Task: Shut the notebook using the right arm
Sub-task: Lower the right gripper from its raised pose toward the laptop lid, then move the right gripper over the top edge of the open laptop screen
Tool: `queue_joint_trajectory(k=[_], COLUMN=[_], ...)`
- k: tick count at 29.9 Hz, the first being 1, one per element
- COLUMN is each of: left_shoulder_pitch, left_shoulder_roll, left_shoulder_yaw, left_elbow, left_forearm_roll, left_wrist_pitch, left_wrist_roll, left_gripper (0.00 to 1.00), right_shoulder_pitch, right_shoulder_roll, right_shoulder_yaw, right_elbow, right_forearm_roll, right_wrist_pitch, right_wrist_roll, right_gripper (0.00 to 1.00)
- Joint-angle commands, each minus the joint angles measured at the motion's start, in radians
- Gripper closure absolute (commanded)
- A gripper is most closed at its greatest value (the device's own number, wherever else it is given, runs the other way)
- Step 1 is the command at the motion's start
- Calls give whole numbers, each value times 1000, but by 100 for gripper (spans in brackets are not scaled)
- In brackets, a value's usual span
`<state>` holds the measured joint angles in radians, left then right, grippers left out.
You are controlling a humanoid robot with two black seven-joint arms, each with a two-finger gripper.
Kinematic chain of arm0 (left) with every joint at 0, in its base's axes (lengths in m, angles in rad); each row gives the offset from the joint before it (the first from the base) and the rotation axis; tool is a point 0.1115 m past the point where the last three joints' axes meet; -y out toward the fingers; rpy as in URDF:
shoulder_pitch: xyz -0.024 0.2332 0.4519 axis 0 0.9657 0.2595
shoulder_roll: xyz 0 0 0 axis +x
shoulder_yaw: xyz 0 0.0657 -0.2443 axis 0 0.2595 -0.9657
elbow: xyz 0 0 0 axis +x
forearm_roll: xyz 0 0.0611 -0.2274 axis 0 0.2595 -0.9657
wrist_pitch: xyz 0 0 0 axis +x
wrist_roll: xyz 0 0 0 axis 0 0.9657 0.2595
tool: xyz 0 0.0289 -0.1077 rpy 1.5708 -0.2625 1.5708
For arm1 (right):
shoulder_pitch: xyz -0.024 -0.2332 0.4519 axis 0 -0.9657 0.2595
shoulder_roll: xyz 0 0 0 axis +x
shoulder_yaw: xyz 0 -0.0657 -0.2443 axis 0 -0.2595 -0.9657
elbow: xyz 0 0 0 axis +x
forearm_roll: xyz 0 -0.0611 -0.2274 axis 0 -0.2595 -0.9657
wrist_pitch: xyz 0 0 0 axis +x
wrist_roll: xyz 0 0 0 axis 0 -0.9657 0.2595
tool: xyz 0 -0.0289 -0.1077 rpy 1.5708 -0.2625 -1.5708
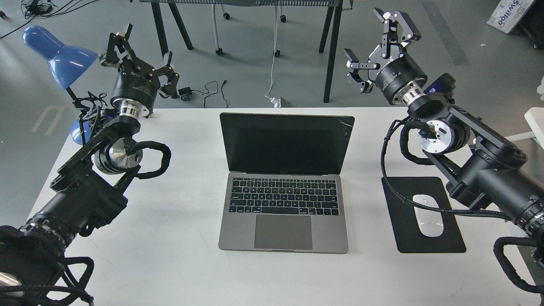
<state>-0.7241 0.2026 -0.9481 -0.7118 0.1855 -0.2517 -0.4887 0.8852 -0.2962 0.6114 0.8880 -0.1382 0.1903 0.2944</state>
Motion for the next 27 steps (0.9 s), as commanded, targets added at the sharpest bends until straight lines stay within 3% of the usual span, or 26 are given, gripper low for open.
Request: queue_joint_trajectory(k=[1, 27], left_shoulder_pitch=[0, -1], left_shoulder_roll=[0, 0], left_shoulder_yaw=[0, 0], left_elbow=[0, 2], left_forearm_roll=[0, 0], left_wrist_pitch=[0, 0], left_wrist_roll=[0, 0], left_gripper=[0, 0], right_shoulder_pitch=[17, 133], right_shoulder_roll=[-1, -95], right_shoulder_yaw=[-70, -375], right_elbow=[-1, 12], right_forearm_roll=[-1, -11], right_wrist_pitch=[-25, 0], right_wrist_roll=[-3, -17], right_gripper=[0, 0])
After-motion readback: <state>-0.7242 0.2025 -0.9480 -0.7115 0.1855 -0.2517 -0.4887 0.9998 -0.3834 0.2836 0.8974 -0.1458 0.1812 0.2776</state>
